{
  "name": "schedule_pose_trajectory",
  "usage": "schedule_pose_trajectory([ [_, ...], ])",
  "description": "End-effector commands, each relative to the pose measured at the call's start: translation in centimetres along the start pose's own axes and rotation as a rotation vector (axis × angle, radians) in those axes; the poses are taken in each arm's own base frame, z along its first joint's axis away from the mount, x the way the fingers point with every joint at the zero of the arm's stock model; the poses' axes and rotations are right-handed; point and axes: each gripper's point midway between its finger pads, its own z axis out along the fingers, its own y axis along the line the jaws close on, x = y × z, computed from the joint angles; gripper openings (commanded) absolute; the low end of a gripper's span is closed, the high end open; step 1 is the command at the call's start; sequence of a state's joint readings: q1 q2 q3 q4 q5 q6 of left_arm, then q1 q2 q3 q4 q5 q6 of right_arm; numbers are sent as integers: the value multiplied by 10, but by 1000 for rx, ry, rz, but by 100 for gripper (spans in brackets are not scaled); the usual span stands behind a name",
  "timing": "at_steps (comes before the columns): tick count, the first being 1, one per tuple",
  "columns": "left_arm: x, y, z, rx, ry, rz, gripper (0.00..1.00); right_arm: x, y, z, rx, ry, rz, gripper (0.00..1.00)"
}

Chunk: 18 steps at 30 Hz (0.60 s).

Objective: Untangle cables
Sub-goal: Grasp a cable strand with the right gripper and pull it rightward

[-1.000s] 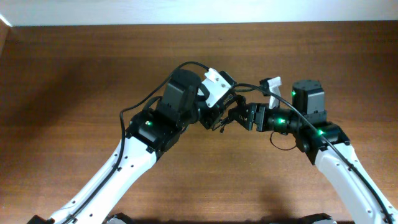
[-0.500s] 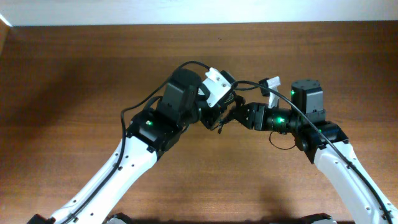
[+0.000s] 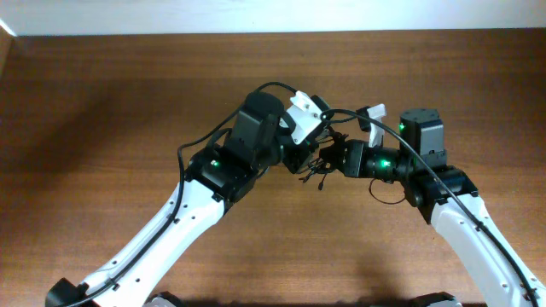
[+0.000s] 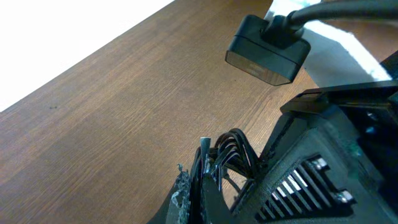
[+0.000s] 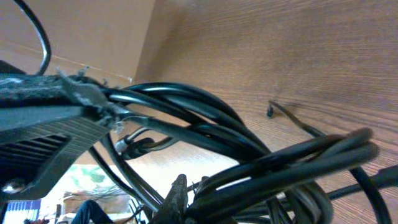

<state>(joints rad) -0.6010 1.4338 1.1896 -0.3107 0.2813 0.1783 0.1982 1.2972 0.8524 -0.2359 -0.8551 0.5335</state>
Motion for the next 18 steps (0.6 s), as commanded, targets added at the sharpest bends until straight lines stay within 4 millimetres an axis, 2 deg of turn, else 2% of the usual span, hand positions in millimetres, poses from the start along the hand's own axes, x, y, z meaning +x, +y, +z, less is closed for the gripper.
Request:
schedule_pose_trajectory([
  [1, -2, -2, -2, -1, 10, -7, 0, 1, 38, -3, -191, 55, -13, 4],
  [4, 8, 3, -2, -33, 51, -16, 0, -2, 76, -14, -371, 89, -70, 4],
  [7, 14, 13, -3, -94, 77, -18, 0, 0, 92, -21, -446, 118, -96, 4],
  [11, 22, 16, -3, -113, 108, -22, 0, -2, 99, -24, -475, 122, -113, 4],
  [13, 38, 26, -2, -170, 175, -30, 0, -5, 105, -27, -493, 117, -120, 4],
  [14, 53, 34, -3, -220, 240, -33, 0, -8, 108, -31, -509, 105, -145, 4],
  [16, 67, 37, -7, -243, 296, -36, 0, -19, 103, -40, -499, 78, -112, 4],
  [18, 71, 38, -8, -249, 315, -35, 0, -30, 93, -50, -483, 47, -82, 4],
])
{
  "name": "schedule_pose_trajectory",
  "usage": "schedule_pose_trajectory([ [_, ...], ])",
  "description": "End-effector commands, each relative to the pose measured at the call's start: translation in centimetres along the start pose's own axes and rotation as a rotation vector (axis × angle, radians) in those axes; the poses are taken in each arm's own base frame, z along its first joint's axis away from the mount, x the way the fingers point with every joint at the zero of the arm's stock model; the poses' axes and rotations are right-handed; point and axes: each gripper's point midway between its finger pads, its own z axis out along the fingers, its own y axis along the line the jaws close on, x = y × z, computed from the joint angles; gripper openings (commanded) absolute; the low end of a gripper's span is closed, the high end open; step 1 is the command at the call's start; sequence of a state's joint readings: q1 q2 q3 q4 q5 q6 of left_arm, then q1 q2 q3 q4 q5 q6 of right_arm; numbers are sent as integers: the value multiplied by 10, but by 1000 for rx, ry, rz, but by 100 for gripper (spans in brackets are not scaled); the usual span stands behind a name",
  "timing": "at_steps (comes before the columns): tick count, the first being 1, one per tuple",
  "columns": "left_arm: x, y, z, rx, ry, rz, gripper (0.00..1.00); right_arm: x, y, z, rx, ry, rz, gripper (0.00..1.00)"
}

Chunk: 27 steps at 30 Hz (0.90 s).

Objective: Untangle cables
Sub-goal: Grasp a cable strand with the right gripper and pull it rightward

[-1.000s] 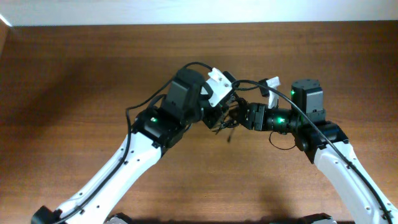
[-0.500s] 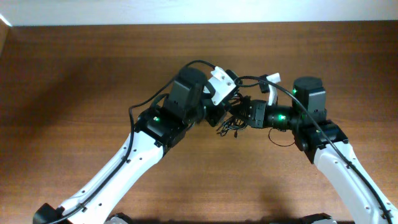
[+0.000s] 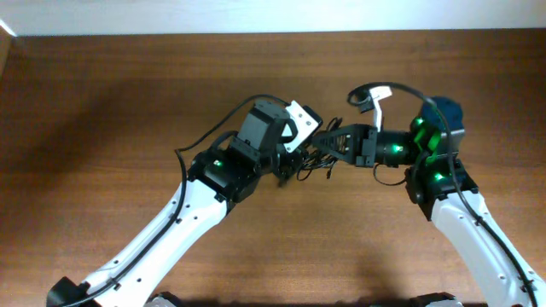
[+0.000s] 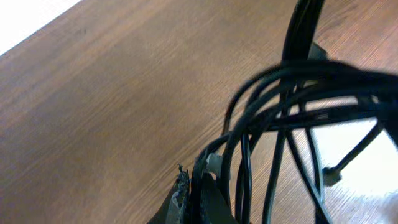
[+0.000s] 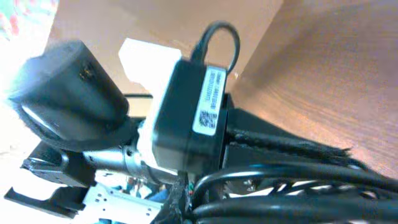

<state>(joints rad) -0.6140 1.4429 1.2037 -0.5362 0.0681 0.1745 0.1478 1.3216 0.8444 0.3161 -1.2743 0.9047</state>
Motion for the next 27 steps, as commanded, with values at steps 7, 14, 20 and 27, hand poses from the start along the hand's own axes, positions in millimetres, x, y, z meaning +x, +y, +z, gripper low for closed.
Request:
schedule_pose_trajectory([
  [7, 32, 34, 5, -189, 141, -3, 0, -31, 0, -77, 15, -105, 55, 4],
  [14, 38, 48, 3, -228, 158, -24, 0, -40, -6, -121, 46, -183, 78, 4],
  [20, 51, 91, -5, -302, 175, -109, 0, -44, -9, -141, 65, -224, 79, 4],
  [27, 68, 135, -18, -382, 186, -232, 0, -48, -12, -155, 87, -266, 77, 4],
])
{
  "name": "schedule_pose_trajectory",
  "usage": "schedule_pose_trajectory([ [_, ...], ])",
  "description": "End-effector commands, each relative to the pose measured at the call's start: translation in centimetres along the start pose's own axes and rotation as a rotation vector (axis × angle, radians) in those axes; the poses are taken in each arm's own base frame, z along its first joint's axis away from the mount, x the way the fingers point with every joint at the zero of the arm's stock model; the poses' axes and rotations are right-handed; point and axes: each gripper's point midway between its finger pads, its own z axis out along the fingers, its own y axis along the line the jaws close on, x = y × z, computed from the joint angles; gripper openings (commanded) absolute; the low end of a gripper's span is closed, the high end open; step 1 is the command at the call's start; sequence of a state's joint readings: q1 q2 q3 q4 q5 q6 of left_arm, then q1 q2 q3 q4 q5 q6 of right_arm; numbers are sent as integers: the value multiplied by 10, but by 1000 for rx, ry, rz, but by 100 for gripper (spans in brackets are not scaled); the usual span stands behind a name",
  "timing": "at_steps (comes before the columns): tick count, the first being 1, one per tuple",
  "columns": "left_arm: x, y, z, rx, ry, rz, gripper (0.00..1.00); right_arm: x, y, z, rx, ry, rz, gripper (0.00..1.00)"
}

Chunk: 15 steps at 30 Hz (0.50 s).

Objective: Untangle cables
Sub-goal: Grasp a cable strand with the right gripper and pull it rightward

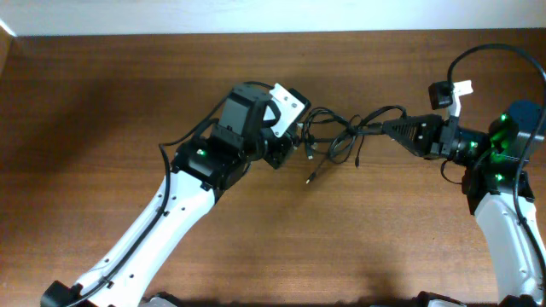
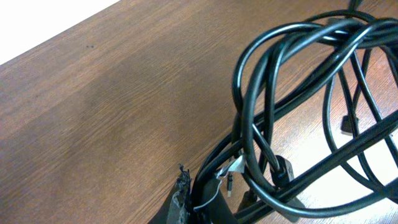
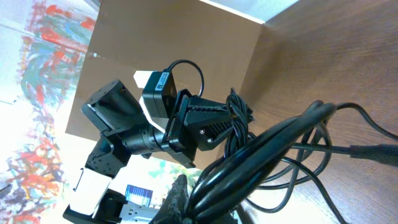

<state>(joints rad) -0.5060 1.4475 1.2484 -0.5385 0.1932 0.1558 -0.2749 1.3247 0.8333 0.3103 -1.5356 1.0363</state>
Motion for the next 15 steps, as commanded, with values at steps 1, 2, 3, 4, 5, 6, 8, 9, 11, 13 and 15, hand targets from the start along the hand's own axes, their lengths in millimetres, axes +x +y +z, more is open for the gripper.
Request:
schedule_pose_trajectory([
  [1, 74, 121, -19, -448, 214, -170, 0, -23, 11, -38, 42, -112, -87, 4],
  [2, 75, 124, -20, -455, 213, -185, 0, -23, 10, -39, 44, -116, -87, 4],
  [3, 76, 128, -22, -464, 212, -204, 0, -24, 10, -41, 47, -123, -87, 4],
  [4, 77, 132, -23, -471, 209, -222, 0, -25, 10, -43, 49, -127, -87, 4],
  [5, 78, 133, -24, -475, 209, -225, 0, -25, 10, -43, 49, -128, -87, 4],
  [6, 78, 135, -25, -479, 209, -232, 0, -25, 10, -43, 49, -128, -87, 4],
  [8, 78, 135, -25, -475, 208, -233, 0, -25, 10, -43, 49, -128, -87, 4],
  [9, 78, 134, -24, -468, 207, -233, 0, -25, 10, -43, 49, -128, -87, 4],
  [11, 76, 131, -22, -445, 197, -235, 0, -25, 10, -43, 49, -128, -87, 5],
  [13, 71, 126, -19, -410, 175, -235, 0, -25, 10, -43, 49, -127, -87, 14],
  [15, 59, 119, -16, -356, 128, -232, 0, -25, 10, -42, 50, -125, -112, 29],
])
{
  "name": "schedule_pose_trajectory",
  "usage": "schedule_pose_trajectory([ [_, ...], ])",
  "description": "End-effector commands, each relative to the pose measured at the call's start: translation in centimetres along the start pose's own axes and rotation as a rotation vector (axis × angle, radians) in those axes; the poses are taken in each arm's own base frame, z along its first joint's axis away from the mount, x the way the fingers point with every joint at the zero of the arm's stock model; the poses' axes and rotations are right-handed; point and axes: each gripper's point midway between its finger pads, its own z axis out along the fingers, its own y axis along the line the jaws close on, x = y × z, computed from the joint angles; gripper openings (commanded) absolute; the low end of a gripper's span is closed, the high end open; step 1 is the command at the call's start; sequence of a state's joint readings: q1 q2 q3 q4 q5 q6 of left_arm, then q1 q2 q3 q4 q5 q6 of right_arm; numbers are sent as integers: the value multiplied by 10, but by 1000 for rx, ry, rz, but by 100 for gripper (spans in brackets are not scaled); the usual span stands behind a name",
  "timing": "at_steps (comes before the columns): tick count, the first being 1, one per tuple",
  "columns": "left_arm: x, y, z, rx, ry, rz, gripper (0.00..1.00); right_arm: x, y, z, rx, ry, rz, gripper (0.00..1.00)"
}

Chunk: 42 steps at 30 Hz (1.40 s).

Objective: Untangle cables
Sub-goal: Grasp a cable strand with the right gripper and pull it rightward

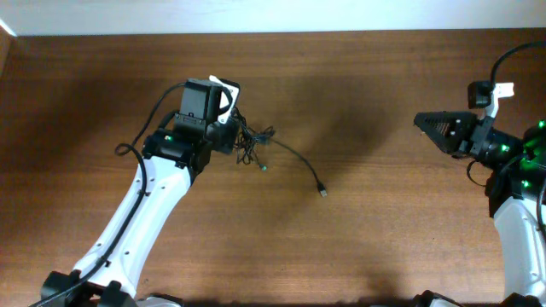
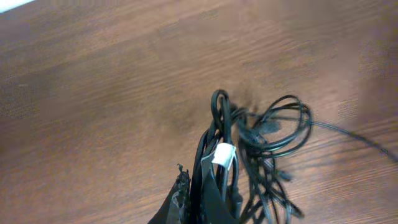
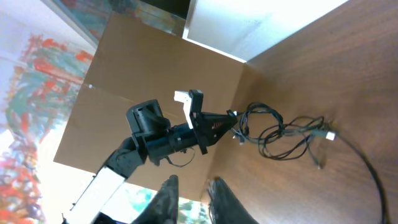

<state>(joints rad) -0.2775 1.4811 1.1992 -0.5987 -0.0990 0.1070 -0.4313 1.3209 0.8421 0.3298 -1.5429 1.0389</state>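
Note:
A tangled bundle of black cables [image 1: 250, 140] hangs at my left gripper [image 1: 235, 136], which is shut on it left of the table's middle. In the left wrist view the bundle [image 2: 258, 134] carries a white tag [image 2: 222, 154] just beyond the fingertips [image 2: 184, 186]. One thin cable [image 1: 294, 157] trails right across the wood and ends in a small plug [image 1: 323, 193]. My right gripper [image 1: 419, 121] is far to the right, open and empty. From the right wrist the bundle [image 3: 280, 132] shows far off, beyond my right gripper [image 3: 193, 194].
The brown wooden table [image 1: 367, 247] has a pale wall along its far edge. The left arm [image 3: 155, 138] stands in the right wrist view, with a brown board behind it. Both arms carry their own black camera leads.
My right gripper was shut on the bundle, stretching it toward the right. Now it is open, empty and further right. The left gripper has moved left with the bundle, one cable trailing.
Both grippers were shut on the tangle close together at mid table. Then they stood a little apart, then wide apart with cables stretched between them. Now the bundle is with the left gripper alone, and one thin cable lies loose on the table.

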Motion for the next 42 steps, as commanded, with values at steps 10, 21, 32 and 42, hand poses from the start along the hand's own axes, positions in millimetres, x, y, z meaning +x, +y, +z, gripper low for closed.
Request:
schedule_pose_trajectory([
  [10, -77, -101, -125, 649, -509, 235, 0, 31, 25, 44, -87, 159, -219, 90],
  [21, -70, -126, -154, 856, -543, 276, 0, 85, 46, 97, -254, 316, -594, 89],
  [32, -48, -143, -171, 1054, -438, 199, 0, 74, 41, 102, -265, 215, -1067, 84],
  [42, -58, -175, -192, 1162, -402, 116, 0, 75, 40, 102, -299, 185, -1319, 77],
])
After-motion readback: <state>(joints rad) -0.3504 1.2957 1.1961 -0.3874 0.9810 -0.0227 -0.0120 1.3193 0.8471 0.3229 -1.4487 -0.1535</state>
